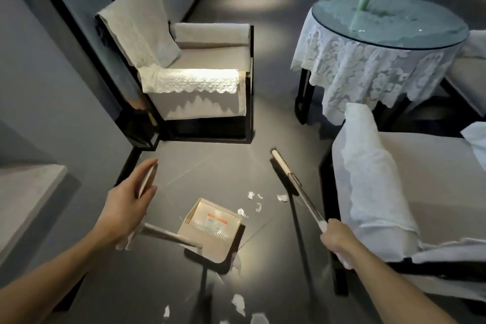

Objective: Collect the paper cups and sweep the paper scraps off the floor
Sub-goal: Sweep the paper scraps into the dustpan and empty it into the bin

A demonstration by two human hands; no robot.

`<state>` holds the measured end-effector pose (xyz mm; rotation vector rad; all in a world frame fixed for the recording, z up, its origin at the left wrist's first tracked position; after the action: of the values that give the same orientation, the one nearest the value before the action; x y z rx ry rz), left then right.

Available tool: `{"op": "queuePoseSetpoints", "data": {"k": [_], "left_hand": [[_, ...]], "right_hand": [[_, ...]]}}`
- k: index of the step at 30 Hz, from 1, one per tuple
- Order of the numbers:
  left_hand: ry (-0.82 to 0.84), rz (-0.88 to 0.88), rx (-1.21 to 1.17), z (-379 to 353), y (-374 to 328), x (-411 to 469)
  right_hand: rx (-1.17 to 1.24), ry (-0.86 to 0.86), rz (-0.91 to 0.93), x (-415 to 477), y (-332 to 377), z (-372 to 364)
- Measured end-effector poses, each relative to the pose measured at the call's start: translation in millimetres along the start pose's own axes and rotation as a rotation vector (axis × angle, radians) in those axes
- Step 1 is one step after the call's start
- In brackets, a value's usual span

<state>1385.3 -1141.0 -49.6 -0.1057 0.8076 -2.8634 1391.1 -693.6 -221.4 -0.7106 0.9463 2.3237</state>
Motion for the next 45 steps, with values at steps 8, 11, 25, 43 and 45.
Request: {"op": "queuePoseSetpoints", "data": {"k": [8,11,25,43,45], "left_hand": [[0.031,-0.065,0.019,-12.4,48.4,53.3],[0.069,-0.087,0.004,-17.0,58.5,56.8],[0.249,-0.178,0.050,-0.4,85.9,54.7],[0.054,-0.088,0.035,47.0,116.7,-43.2],[0.050,-0.077,0.035,46.5,116.9,-55.0]], "right_hand": [[0.544,0.263,-0.313,33.8,-32.1,-105.9],[0.708,0.258,-0.376,26.0,-28.5,-127.9],[0.442,0.312,-0.340,-76.1,-0.5,-170.6],[0.329,0.335,-0.349,-54.5,15.4,-182.9],[0.243,0.348,-0.318,-63.8,8.1,-192.5]]}}
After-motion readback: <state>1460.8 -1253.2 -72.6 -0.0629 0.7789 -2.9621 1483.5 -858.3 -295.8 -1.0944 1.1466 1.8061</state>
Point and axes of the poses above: each hand's wrist, its own x-axis towards the middle knuckle, its own z-axis out of the back of the hand, y = z × x, the point moved 8 cm from there along x, towards the middle knuckle, and after that the axes turned 11 degrees about x, right-handed, at the moved point
